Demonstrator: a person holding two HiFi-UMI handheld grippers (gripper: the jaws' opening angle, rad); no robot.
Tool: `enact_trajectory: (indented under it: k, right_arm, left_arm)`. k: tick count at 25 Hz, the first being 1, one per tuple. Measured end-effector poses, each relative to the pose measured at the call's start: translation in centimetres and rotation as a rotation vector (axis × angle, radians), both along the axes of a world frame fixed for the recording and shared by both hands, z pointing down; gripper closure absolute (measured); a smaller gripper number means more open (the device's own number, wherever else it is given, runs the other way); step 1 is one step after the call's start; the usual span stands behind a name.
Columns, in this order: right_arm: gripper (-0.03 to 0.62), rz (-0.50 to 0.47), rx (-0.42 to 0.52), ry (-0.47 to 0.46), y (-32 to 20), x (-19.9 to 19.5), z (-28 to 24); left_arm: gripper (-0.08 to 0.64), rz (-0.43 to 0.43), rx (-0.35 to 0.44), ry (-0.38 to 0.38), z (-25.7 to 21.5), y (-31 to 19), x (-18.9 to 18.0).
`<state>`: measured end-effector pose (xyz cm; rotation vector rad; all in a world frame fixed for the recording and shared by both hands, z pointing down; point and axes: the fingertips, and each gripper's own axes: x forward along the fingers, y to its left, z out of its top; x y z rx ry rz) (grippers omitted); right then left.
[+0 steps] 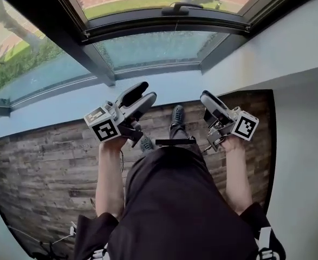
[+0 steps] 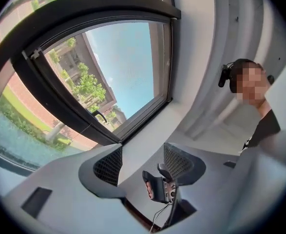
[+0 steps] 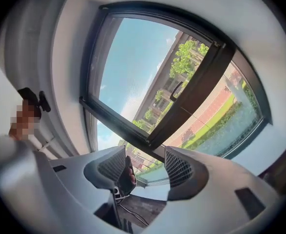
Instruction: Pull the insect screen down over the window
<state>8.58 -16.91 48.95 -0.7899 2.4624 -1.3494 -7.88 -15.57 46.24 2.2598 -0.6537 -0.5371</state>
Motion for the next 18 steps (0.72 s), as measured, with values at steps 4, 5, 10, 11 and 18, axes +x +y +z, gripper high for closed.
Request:
enact_trajectory:
  k: [4,5,10,11,18]
  right_arm:
    - [0.336,0.036,0.012,0.0,3.0,-0.2,-1.3]
    - [0.336,0.037,0.024,-0.003,3.4,-0.4,-2.0]
    - [0.336,0.016,0.073,-0.032,5.0,-1.8,-4.6]
    - [0.336,0.011,0.082,-0.033,5.1,-1.9,-5.0]
    - [0.336,0.014,0.13,-0.072,8.2,1.2,-7.1]
  left_arm:
    - [0.273,0.016,0.034,0.055,-1.3,3.2,-0.6]
    - [0.273,0.011,0.043,0.062,-1.8,3.6,-0.8]
    - [0.272,-0.032,0.053,0.097,-2.9,5.4,-1.9]
    - [0.273,-0.039,0.056,0.097,-3.0,5.6,-1.9]
    - [0.272,-0.024,0.069,0.089,-4.2,7.6,1.4]
